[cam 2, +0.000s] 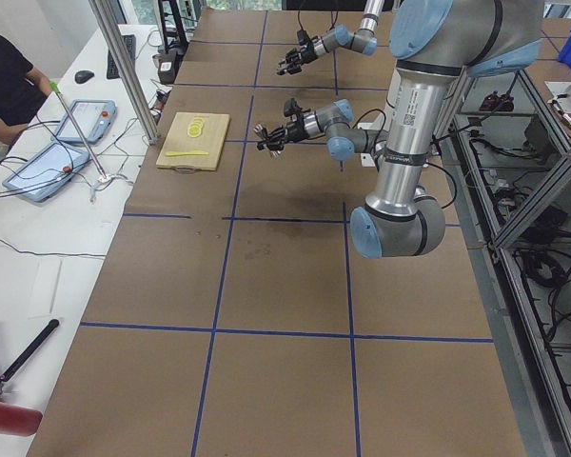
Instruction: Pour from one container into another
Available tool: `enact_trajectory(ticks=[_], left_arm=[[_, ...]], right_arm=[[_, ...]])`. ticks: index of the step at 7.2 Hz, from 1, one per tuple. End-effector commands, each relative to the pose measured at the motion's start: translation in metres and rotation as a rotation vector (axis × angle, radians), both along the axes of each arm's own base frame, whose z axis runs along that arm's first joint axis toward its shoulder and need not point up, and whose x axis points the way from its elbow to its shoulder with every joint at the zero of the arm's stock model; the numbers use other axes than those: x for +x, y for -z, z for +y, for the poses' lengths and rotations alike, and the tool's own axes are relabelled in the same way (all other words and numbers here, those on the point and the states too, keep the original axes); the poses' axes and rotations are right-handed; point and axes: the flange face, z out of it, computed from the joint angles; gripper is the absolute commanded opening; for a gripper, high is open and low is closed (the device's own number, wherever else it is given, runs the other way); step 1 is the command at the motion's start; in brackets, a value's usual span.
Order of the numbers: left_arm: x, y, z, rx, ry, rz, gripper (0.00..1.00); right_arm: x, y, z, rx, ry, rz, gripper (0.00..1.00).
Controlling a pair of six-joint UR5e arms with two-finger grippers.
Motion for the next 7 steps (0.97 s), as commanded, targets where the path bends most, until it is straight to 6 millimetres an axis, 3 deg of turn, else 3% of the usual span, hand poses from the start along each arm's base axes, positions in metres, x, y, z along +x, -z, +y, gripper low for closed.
enact_trajectory(ticks=[1, 2, 4, 5, 7], left_arm=[[0.007, 0.023, 0.017, 0.170, -0.271, 0.062, 0.00], [0.011, 0.030, 0.025, 0.240, -0.416, 0.089, 0.00], [0.009, 0.041, 0.020, 0.301, -0.611, 0.223, 0.00], [0.020, 0.037, 0.017, 0.346, -0.642, 0.287, 0.00], [0.050, 0.058, 0.004, 0.390, -0.633, 0.352, 0.00]], right_arm=[[0.017, 0.038, -0.004, 0.050, 0.067, 0.011, 0.00], [0.014, 0.056, -0.006, 0.066, 0.105, -0.008, 0.00], [-0.004, 0.113, -0.011, 0.155, 0.140, -0.030, 0.00], [-0.011, 0.132, -0.011, 0.165, 0.191, -0.053, 0.00], [-0.030, 0.170, -0.021, 0.195, 0.225, 0.092, 0.00]])
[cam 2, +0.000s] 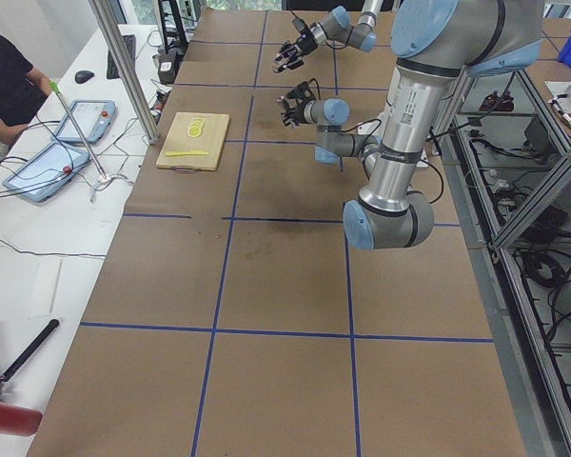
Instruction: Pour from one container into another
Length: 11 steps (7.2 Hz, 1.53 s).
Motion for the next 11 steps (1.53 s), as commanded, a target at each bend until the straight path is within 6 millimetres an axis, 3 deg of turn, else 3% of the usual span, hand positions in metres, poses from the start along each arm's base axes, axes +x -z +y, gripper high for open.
enact_trajectory(ticks=[1, 2, 4, 6, 9, 11], left_arm=[[0.026, 0.010, -0.009, 0.011, -0.014, 0.034, 0.00], [0.032, 0.005, -0.009, 0.009, -0.022, 0.020, 0.00], [0.050, 0.004, -0.016, 0.005, -0.022, 0.005, 0.00], [0.053, 0.011, -0.017, 0.007, -0.021, 0.014, 0.00], [0.054, 0.018, -0.018, 0.010, -0.019, 0.023, 0.00], [0.054, 0.022, -0.018, 0.011, -0.018, 0.032, 0.00]], right_arm=[[-0.018, 0.057, -0.009, 0.038, 0.018, 0.125, 0.00], [-0.020, 0.071, -0.014, 0.033, 0.009, 0.140, 0.00], [-0.017, 0.075, -0.018, 0.076, -0.001, 0.200, 0.00], [-0.020, 0.072, -0.019, 0.100, 0.008, 0.290, 0.00], [-0.032, 0.103, -0.021, 0.160, 0.038, 0.417, 0.00], [-0.041, 0.112, -0.022, 0.225, 0.074, 0.565, 0.00]])
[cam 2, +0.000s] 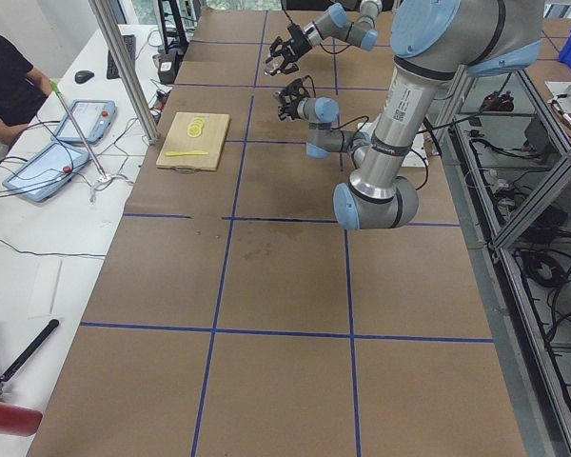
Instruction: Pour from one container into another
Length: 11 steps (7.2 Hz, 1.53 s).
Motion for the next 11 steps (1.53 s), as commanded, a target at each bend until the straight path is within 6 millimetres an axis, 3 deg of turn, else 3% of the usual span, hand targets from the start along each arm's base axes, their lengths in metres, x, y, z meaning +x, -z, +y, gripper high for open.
enact_trajectory(ticks=[1, 5, 8, 9, 10, 11], left_arm=[[0.001, 0.005, 0.000, 0.002, 0.001, 0.008, 0.00], [0.003, 0.008, -0.002, 0.002, 0.004, 0.009, 0.00], [0.003, 0.010, -0.002, 0.003, 0.004, 0.012, 0.00], [0.002, 0.011, -0.003, 0.004, 0.005, 0.015, 0.00], [0.001, 0.012, -0.003, 0.006, 0.006, 0.024, 0.00], [0.001, 0.012, -0.003, 0.006, 0.006, 0.025, 0.00]], right_arm=[[-0.009, 0.012, -0.002, 0.027, 0.022, 0.131, 0.00], [-0.028, 0.011, 0.010, 0.041, 0.019, 0.164, 0.00], [-0.035, 0.016, 0.009, 0.137, 0.002, 0.305, 0.00], [-0.037, 0.024, 0.006, 0.184, -0.026, 0.421, 0.00], [-0.042, 0.045, 0.006, 0.206, -0.016, 0.490, 0.00], [-0.043, 0.047, 0.007, 0.206, -0.014, 0.501, 0.00]])
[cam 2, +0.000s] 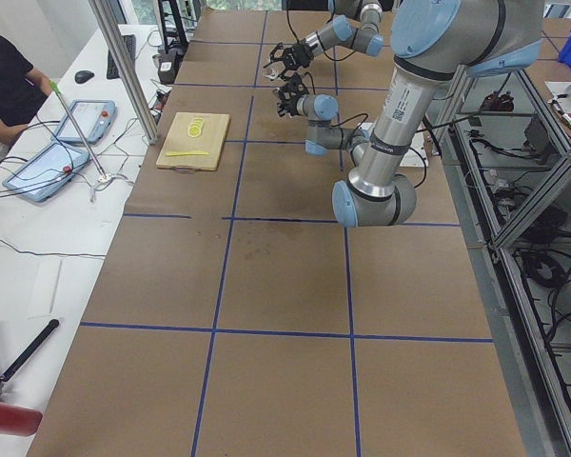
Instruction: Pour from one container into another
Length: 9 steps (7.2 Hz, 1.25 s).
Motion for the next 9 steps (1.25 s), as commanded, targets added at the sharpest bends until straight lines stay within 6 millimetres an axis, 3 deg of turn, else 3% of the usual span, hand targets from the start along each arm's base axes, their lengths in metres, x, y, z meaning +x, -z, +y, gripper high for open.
enact_trajectory(ticks=[1, 9], left_arm=[[-0.0004, 0.0004, -0.0001, 0.001, 0.001, 0.003, 0.00], [-0.0027, 0.0020, -0.0004, 0.005, 0.002, 0.016, 0.00]], right_arm=[[-0.0024, 0.0094, 0.0002, 0.014, 0.000, 0.049, 0.00], [0.0052, 0.0141, -0.0006, 0.078, -0.021, 0.148, 0.00]])
